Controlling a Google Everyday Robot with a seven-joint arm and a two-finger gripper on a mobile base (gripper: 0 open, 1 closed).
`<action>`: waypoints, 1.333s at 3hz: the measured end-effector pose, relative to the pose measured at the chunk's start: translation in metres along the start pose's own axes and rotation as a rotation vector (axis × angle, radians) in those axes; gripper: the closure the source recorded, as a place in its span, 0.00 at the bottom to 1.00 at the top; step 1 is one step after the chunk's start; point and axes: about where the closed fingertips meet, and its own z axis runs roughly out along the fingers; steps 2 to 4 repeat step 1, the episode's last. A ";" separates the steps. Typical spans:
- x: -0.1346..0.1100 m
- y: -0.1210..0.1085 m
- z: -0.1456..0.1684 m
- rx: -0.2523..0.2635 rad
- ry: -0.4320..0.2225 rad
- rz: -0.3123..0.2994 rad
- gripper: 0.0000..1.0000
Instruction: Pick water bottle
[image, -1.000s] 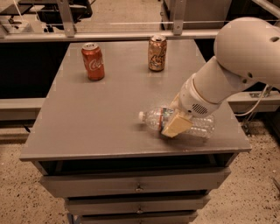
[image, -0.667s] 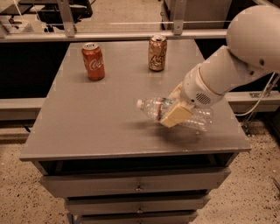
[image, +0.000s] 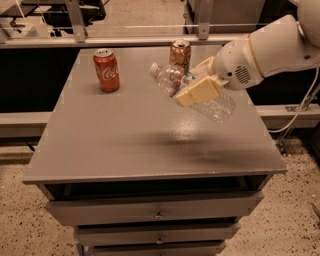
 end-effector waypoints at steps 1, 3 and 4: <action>-0.008 0.003 -0.001 -0.006 -0.016 -0.002 1.00; -0.008 0.003 -0.001 -0.006 -0.016 -0.002 1.00; -0.008 0.003 -0.001 -0.006 -0.016 -0.002 1.00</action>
Offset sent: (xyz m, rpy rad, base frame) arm 0.0000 0.0000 0.0000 0.0000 0.0000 0.0000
